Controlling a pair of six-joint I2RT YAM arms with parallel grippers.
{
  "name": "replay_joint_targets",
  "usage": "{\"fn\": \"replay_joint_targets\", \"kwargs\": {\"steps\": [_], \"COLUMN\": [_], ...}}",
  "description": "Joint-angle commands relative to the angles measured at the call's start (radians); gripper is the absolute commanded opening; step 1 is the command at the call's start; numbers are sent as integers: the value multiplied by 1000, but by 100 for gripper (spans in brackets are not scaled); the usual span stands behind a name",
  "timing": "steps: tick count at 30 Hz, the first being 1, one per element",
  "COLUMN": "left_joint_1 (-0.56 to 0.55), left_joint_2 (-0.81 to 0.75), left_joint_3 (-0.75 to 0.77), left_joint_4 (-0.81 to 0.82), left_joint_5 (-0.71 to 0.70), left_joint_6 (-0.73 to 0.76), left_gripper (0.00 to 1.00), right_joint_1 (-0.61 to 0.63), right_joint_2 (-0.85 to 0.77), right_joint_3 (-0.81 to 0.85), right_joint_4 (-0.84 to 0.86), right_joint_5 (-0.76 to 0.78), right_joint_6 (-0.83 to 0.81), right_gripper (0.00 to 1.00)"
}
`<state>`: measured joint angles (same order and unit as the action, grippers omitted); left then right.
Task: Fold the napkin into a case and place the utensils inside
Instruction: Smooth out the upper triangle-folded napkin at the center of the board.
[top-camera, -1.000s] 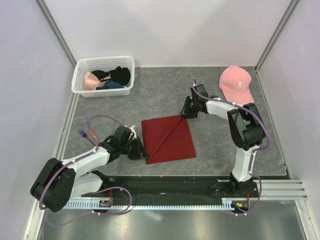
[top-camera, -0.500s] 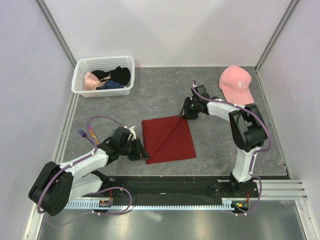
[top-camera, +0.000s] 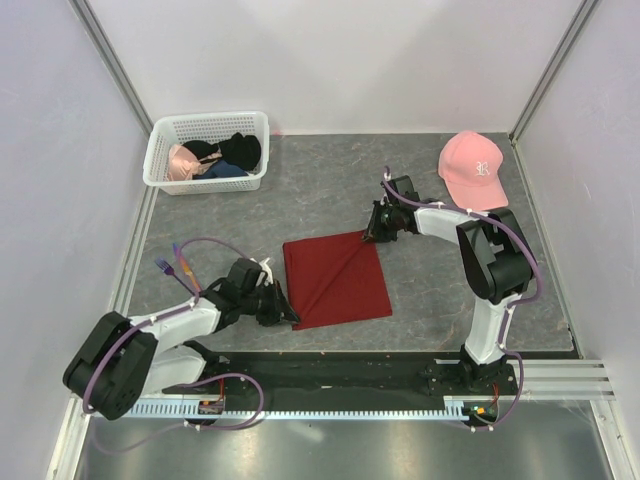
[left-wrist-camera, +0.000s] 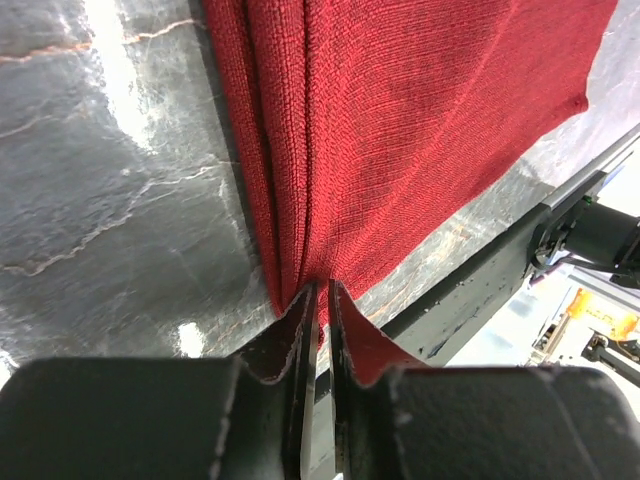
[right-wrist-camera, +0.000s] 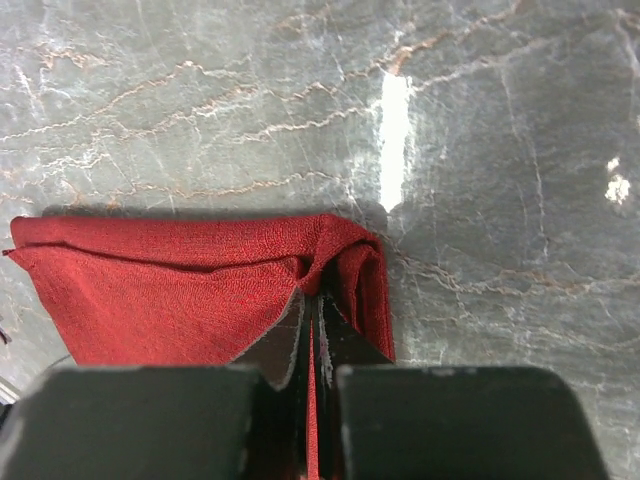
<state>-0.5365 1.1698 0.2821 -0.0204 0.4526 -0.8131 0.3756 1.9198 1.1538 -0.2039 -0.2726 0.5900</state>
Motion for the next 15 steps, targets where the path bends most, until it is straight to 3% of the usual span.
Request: {"fn": "replay_joint_targets", "kwargs": {"steps": [1, 4, 5, 8, 11, 15], "left_joint_1": [-5, -3, -3, -3, -3, -3], "left_joint_2": [-30, -85, -100, -171, -187, -127], "left_joint_3": [-34, 1, 12, 61, 107, 120], "left_joint_4": [-3, -64, -75, -110, -119, -102], "left_joint_5": [-20, -12, -5, 27, 35, 31], "left_joint_6": [-6, -4, -8, -29, -49, -44], "left_gripper": [15, 16, 19, 22, 22, 18], "right_joint_1": [-4, -6, -4, -6, -1, 41], "right_joint_2": [28, 9, -4, -56, -114, -194], "right_joint_3": [-12, -9, -9, 6, 11, -31], "right_joint_4": [44, 44, 31, -37, -89, -107], "right_joint_5": [-3, -31, -27, -4, 10, 15], "right_joint_6": [-42, -48, -48, -62, -68, -45], "right_gripper": [0, 9, 23, 39, 48, 51]}}
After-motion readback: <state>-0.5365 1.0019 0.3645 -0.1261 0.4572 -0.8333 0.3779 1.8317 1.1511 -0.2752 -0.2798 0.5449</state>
